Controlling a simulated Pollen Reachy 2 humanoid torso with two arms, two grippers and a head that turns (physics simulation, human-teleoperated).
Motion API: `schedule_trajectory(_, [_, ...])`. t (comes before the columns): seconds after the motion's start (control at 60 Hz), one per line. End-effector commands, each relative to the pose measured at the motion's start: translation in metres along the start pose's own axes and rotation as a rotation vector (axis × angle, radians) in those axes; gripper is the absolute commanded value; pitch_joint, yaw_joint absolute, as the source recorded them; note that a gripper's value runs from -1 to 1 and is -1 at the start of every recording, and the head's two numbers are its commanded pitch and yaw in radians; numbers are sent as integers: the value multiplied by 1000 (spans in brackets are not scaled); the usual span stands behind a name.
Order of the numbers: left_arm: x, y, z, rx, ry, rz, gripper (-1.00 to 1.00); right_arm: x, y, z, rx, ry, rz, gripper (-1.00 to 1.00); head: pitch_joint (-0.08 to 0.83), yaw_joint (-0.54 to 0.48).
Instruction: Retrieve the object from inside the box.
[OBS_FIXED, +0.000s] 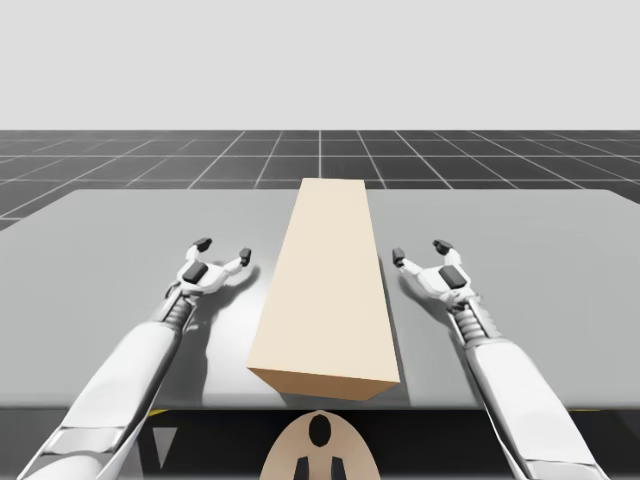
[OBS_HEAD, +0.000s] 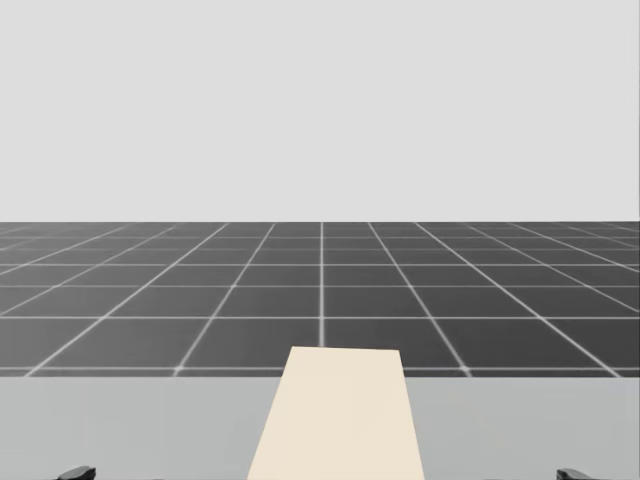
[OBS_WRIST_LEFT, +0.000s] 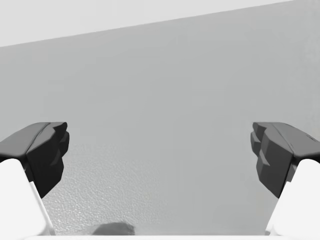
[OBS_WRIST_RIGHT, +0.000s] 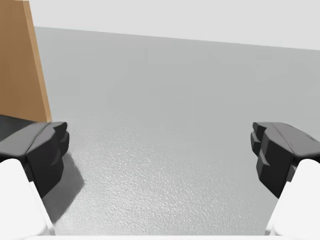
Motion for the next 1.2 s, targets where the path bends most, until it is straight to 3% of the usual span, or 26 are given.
schedule_trajectory(0.017, [-6,-16,8,-201,23,-73,-1000,-4,14,4,168,-20,30,-1000,14,2])
schedule_trajectory(0.133, [-8,-26,16,-334,18,-122,-1000,-8,26,7,264,-47,91,-1000,16,1])
schedule_trajectory(0.167, [-9,-30,20,-399,19,-134,-1000,-9,31,9,310,-58,70,-1000,16,0])
schedule_trajectory(0.233, [-9,-36,25,-471,8,-148,-1000,-10,37,11,372,-84,73,-1000,15,0])
schedule_trajectory(0.417, [-12,-49,34,-601,1,-191,-1000,-9,52,18,483,-111,29,-1000,12,0])
schedule_trajectory(0.533, [-12,-53,36,-637,-3,-202,-1000,-11,63,18,481,-120,42,-1000,15,1])
schedule_trajectory(0.567, [-12,-55,38,-656,-7,-205,-1000,-10,70,20,512,-94,5,-1000,18,0])
schedule_trajectory(0.783, [-12,-60,38,-669,-5,-216,-1000,-15,95,15,566,-84,-10,-1000,20,-5])
schedule_trajectory(0.9, [-13,-62,37,-672,-3,-220,-1000,-24,101,5,607,-83,-19,-1000,23,-11])
schedule_trajectory(1.0, [-14,-63,37,-675,1,-227,-1000,-32,107,-6,645,-82,2,-1000,26,-12])
schedule_trajectory(1.2, [-14,-64,37,-674,5,-240,-1000,-41,136,-29,786,-88,-16,-1000,35,-7])
